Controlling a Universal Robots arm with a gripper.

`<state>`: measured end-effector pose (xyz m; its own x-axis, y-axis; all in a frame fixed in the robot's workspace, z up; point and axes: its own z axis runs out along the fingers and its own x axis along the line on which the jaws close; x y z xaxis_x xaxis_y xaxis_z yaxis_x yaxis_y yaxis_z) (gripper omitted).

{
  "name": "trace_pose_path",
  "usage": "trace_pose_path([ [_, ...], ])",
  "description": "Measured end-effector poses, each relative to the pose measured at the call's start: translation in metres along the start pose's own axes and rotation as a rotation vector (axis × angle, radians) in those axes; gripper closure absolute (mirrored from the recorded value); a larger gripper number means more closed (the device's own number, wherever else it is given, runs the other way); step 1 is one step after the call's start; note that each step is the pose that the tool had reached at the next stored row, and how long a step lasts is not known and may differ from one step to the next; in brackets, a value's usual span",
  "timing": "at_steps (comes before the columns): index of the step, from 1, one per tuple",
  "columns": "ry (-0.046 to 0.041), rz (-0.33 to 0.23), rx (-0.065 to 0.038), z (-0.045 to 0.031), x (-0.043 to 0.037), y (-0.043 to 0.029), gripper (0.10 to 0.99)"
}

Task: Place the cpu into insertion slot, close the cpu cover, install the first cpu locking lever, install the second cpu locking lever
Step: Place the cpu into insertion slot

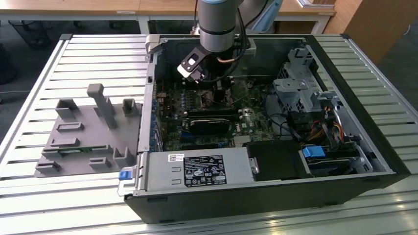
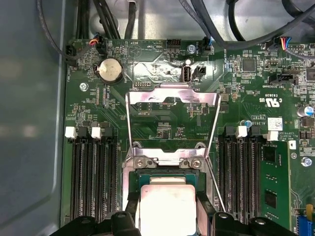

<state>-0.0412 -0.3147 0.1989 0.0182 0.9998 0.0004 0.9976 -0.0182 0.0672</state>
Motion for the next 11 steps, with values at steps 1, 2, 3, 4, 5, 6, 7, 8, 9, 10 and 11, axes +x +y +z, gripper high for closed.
trace_pose_path([
  [1,0.0,0.001,0.0,0.0005,0.0,-0.0001,0.545],
  [2,-0.0001,0.001,0.0,0.001,0.0,-0.0001,0.545],
  [3,0.0,0.001,0.0,0.0014,0.0,-0.0001,0.545],
  [4,0.0,0.001,0.0,0.0018,0.0,-0.0002,0.545],
  [5,0.0,0.001,0.0,0.0022,0.0,-0.0002,0.545],
  [6,-0.0001,0.001,0.0,0.0025,0.0,-0.0002,0.545],
  [7,-0.0001,0.001,0.0,0.0029,0.0,-0.0002,0.545],
  [8,-0.0001,0.001,0.0,0.0032,0.0,-0.0003,0.545],
  [9,-0.0001,0.001,0.0,0.0035,0.0,-0.0003,0.545],
  [10,-0.0001,0.002,0.0,0.0037,0.0,-0.0003,0.545],
  [11,-0.0002,0.002,0.0,0.004,0.0,-0.0003,0.545],
])
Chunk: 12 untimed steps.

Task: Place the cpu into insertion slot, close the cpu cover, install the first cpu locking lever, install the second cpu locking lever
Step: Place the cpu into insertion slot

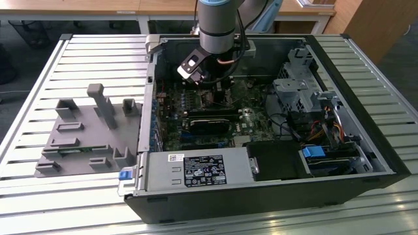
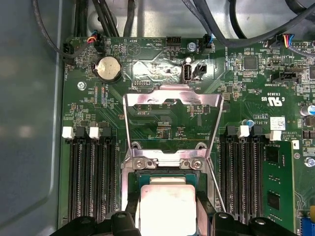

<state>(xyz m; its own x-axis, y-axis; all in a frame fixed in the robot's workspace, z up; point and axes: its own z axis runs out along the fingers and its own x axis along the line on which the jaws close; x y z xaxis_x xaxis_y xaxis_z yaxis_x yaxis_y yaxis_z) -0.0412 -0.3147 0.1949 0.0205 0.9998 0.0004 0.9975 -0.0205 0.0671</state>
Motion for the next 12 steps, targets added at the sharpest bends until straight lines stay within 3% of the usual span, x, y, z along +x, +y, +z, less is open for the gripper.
trace_pose_path([
  [12,0.0,0.001,0.0,0.0007,0.0,0.0,0.533],
])
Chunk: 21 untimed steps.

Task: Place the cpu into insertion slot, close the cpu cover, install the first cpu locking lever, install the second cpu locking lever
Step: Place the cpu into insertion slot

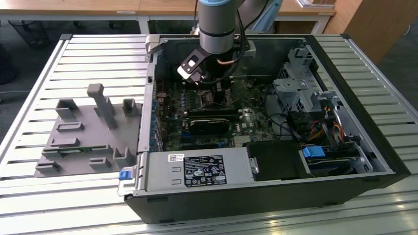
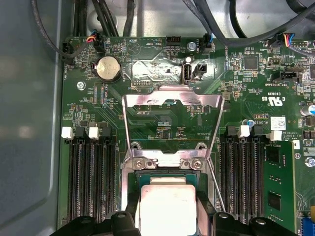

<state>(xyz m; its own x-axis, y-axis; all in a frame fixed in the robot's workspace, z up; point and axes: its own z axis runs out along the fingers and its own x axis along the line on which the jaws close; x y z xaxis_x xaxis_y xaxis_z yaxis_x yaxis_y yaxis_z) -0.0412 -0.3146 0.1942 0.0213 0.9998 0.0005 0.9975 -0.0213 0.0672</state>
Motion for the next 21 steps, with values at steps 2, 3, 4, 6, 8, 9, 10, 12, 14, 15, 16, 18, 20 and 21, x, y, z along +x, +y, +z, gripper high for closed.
trace_pose_path([
  [2,0.0,0.0,0.0,0.0,0.0,0.0,0.533],
  [3,-0.0001,0.0,0.0,0.0,0.0,0.0,0.471],
  [4,0.0,0.0,0.0,0.0,0.0,0.0,0.471],
  [6,-0.0001,0.0,0.0,0.0,0.0,0.0,0.471],
  [8,-0.0001,0.0,0.0,0.0,0.0,0.0,0.471],
  [9,0.0001,0.0,0.0,0.0,0.0,0.0,0.471],
  [10,0.0,0.0,0.0,-0.0002,0.0,0.0,0.471],
  [12,-0.0001,0.0,0.0,-0.0016,0.0,0.0001,0.471],
  [14,0.0,0.0,0.0,-0.0036,0.0,0.0002,0.471],
  [15,-0.0001,0.0,0.0,-0.005,0.0,0.0003,0.471],
  [16,-0.0001,0.0,0.0,-0.0063,0.0,0.0004,0.471],
  [18,-0.0001,0.0,0.0,-0.0091,0.0,0.0006,0.471],
  [20,-0.0001,0.0,0.001,-0.0107,0.0,0.0007,0.482],
  [21,0.0,0.0,0.001,-0.0114,0.0,0.0008,0.482],
])
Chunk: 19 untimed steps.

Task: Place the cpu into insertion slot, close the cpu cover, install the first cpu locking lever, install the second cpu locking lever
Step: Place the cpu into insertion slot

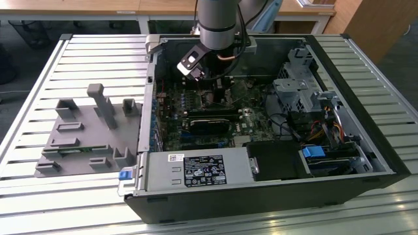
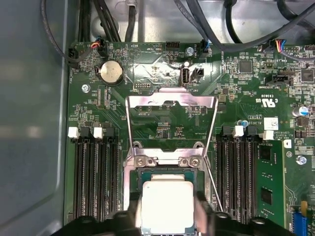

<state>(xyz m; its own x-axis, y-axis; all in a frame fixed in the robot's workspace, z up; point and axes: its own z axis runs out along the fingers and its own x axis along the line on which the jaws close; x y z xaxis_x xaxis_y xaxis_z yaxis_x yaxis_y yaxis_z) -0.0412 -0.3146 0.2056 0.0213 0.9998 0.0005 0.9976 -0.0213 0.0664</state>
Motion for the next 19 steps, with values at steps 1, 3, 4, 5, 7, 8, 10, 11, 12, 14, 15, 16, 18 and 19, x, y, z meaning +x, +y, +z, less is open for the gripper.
trace_pose_path([
  [1,-0.0001,0.0,0.0,-0.0006,0.0,0.0,0.545],
  [3,-0.0001,0.0,0.001,-0.0013,0.0,0.0001,0.608],
  [4,0.0,0.0,0.001,-0.0017,0.0,0.0001,0.667],
  [5,0.0,0.0,0.001,-0.002,0.0,0.0001,0.725],
  [7,0.0,0.0,0.001,-0.0026,0.0,0.0002,0.784],
  [8,-0.0001,0.0,0.001,-0.0029,0.0,0.0002,0.843],
  [10,0.0001,0.0,0.001,-0.0033,0.0,0.0002,0.902],
  [11,-0.0001,0.0,0.001,-0.0036,0.0,0.0002,0.961],
  [12,0.0,0.0,0.001,-0.0038,0.0,0.0003,0.961],
  [14,-0.0001,0.0,0.001,-0.0044,0.0,0.0003,0.98],
  [15,0.0,0.0,0.001,-0.0047,0.0,0.0003,0.98],
  [16,0.0001,0.0,0.001,-0.0048,0.0,0.0003,0.98],
  [18,0.0,0.0,0.001,-0.0053,0.0,0.0003,0.98],
  [19,-0.0001,0.0,0.001,-0.0055,0.0,0.0004,0.98],
])
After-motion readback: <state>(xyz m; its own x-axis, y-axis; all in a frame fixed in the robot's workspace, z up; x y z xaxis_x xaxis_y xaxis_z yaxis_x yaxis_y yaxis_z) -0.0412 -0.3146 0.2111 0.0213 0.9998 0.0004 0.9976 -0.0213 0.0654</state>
